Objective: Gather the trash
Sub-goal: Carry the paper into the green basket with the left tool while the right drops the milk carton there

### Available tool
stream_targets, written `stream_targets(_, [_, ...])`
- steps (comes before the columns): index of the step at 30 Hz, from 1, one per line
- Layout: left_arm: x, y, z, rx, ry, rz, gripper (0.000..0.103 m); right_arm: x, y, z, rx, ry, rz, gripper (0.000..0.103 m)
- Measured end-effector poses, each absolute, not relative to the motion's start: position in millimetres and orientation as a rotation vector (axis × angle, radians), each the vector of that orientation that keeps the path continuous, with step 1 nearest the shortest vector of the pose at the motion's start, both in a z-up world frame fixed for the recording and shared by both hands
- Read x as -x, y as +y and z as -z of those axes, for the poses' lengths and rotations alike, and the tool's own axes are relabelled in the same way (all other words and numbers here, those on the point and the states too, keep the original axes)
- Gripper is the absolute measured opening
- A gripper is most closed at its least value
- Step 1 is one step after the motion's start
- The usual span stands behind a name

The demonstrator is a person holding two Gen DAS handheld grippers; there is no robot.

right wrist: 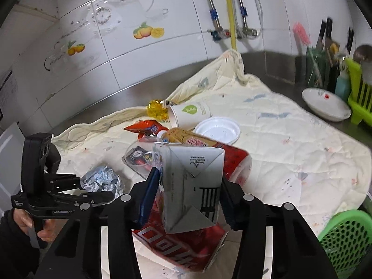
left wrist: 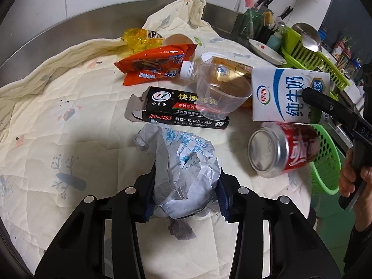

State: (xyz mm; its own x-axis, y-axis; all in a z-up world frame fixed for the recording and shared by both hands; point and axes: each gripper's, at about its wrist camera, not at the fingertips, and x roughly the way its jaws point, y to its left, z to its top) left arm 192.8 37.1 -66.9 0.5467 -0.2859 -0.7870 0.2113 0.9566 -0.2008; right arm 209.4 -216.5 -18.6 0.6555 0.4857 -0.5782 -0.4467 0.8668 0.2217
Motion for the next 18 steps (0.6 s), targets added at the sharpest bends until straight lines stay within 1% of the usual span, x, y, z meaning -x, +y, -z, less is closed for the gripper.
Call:
stream_targets(8, [-179.0, 38.4, 46.3, 0.102, 0.898, 0.325, 0.041, -190.6, -220.4, -1.4, -0.057, 0.609, -0.469, 0.043])
stream_targets(18, [-161.4, 30.7, 15.5, 0.114, 0.837, 0.388, 0.041, -168.0, -239.7, -29.8, -0.068, 0.550, -0.402, 0.042])
